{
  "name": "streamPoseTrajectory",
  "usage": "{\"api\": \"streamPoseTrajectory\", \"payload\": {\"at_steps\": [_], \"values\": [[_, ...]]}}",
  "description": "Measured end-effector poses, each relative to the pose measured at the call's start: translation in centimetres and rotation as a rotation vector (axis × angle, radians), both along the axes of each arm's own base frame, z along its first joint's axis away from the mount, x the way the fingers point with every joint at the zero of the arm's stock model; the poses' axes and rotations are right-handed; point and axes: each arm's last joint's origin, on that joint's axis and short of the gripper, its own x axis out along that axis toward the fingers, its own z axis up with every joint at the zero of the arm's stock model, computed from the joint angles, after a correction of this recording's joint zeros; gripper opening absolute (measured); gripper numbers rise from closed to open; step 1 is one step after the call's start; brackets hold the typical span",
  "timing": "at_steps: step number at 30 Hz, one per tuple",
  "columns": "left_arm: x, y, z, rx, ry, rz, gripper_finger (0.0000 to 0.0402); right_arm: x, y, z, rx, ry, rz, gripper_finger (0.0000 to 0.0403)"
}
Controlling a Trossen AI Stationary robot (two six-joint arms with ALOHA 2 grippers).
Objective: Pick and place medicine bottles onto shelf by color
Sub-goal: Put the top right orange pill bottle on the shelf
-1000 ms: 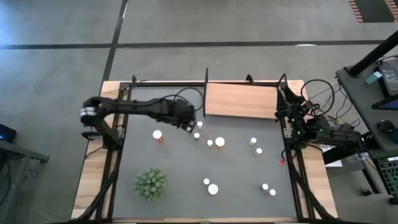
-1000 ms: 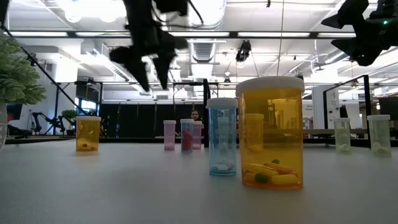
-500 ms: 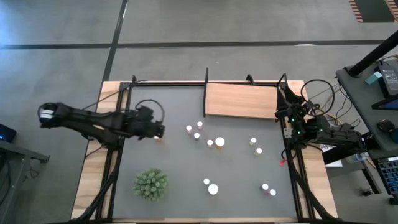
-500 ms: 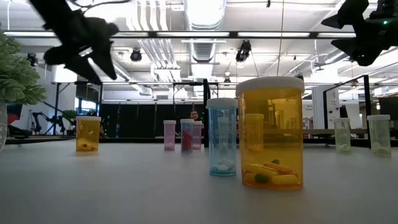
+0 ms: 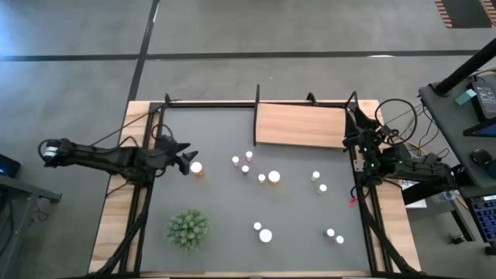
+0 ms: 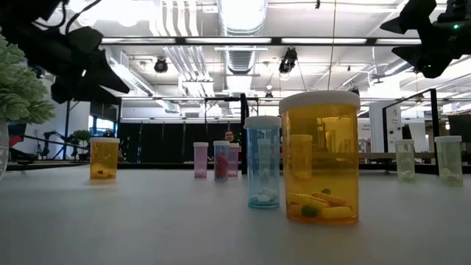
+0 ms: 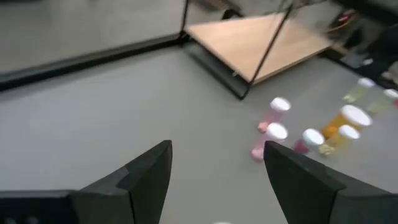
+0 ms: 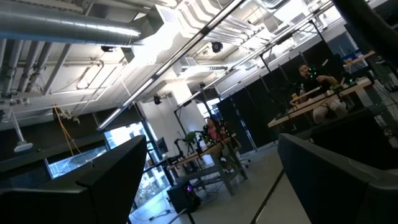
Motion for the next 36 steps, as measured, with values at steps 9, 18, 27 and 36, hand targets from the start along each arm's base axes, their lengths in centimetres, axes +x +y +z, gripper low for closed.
{"api": "streamPoseTrajectory", "payload": {"at_steps": [9,18,27,36], "values": [[-0.8,0.0,-2.5,0.256,-0.177,-0.145,0.0238,0.0,0.0,0.0,0.000,0.000,0.000,0.0352],[-1.5,-0.2,-3.6,0.433,-0.231,-0.267,0.0238,0.0,0.0,0.0,0.000,0.000,0.000,0.0352],[-1.6,-0.2,-3.4,0.429,-0.251,-0.263,0.0238,0.0,0.0,0.0,0.000,0.000,0.000,0.0352],[-1.6,-0.2,-3.6,0.428,-0.236,-0.266,0.0238,0.0,0.0,0.0,0.000,0.000,0.000,0.0352]]}}
